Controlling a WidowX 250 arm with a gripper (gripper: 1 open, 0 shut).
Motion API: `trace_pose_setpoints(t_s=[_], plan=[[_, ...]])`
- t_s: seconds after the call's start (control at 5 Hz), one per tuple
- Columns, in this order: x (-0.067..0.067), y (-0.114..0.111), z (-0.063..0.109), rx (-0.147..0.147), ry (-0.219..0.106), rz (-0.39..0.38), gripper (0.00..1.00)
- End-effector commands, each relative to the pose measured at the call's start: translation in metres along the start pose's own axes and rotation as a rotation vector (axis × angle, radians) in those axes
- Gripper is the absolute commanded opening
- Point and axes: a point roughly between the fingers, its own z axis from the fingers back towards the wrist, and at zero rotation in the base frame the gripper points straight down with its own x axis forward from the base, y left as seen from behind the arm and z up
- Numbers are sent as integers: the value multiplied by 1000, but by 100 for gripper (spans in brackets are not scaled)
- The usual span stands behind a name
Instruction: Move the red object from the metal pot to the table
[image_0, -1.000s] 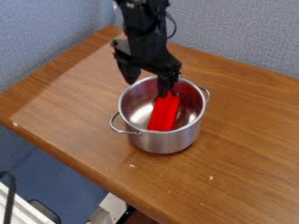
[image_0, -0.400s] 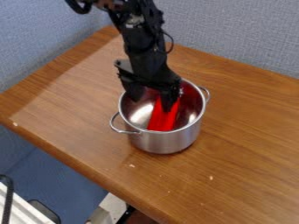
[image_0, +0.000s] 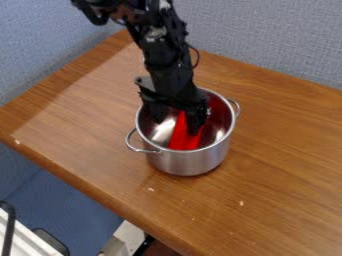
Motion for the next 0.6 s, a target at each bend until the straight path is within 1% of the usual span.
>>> trace_pose_setpoints(t_s=[0.0, 0.2, 0.4], plan=[[4, 3, -1, -1, -20, 9, 100], [4, 2, -2, -3, -18, 6, 0], [5, 2, 1, -2, -18, 6, 0]])
